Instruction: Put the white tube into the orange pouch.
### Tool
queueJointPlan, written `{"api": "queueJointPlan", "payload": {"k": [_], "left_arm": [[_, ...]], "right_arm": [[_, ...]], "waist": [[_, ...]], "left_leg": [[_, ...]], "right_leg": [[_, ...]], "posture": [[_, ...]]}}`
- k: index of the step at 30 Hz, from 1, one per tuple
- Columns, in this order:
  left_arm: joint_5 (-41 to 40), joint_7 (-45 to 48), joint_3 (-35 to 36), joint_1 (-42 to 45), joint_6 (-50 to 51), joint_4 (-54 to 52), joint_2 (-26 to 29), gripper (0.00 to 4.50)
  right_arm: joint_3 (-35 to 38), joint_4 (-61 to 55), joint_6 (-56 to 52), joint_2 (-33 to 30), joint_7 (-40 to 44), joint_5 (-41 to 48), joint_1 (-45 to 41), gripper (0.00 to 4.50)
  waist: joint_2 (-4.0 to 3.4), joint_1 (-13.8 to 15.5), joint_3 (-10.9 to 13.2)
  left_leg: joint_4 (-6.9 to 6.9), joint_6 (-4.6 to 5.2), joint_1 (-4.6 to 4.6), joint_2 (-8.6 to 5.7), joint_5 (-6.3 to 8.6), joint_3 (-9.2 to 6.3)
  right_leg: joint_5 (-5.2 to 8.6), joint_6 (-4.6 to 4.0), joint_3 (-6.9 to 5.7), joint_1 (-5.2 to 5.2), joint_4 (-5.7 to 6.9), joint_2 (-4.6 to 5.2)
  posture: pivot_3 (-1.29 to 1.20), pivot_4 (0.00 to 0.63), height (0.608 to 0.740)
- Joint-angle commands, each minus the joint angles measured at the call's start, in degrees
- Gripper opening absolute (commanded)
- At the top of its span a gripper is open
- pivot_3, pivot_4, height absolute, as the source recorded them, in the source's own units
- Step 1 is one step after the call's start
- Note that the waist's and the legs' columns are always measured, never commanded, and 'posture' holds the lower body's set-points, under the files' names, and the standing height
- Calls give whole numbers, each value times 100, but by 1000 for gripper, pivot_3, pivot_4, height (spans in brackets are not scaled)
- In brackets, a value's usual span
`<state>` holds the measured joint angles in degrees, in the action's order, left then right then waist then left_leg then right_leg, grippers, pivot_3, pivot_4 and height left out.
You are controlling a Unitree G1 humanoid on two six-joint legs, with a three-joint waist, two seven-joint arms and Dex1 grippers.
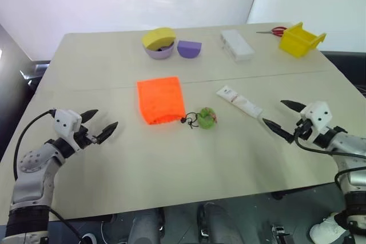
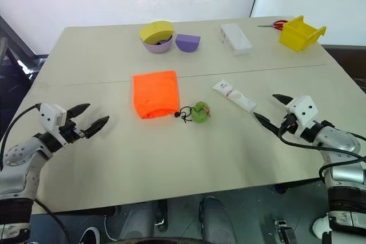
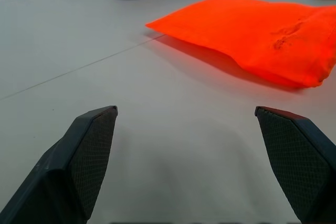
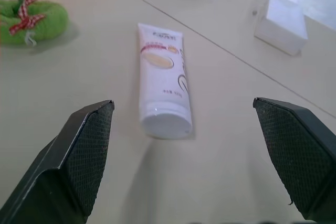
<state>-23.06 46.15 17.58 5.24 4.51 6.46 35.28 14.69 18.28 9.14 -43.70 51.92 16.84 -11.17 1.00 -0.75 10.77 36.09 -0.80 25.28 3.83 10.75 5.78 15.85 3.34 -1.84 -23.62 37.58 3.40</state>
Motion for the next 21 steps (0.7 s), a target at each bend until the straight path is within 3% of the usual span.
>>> {"api": "queueJointPlan", "payload": {"k": [1,4,21], "left_arm": [[36,-7,115,-19,-190,-112,61,4500],[277,-202,113,-4,-473,-62,49,4500],[-24,244,119,-140,-816,-218,-17,4500]], "right_arm": [[188,19,176,-116,24,18,-75,4439],[169,55,216,-114,31,8,-82,4439],[108,-58,119,-38,68,75,-118,4439]], "waist": [[0,-1,0],[0,-2,0],[0,-3,0]], "left_leg": [[0,0,0,0,0,0],[1,0,0,0,0,0],[1,0,-1,1,0,0]], "right_leg": [[0,0,0,0,0,0],[0,0,0,0,0,0],[0,0,1,1,0,0]], "posture": [[0,150,740],[0,150,740],[0,150,740]]}}
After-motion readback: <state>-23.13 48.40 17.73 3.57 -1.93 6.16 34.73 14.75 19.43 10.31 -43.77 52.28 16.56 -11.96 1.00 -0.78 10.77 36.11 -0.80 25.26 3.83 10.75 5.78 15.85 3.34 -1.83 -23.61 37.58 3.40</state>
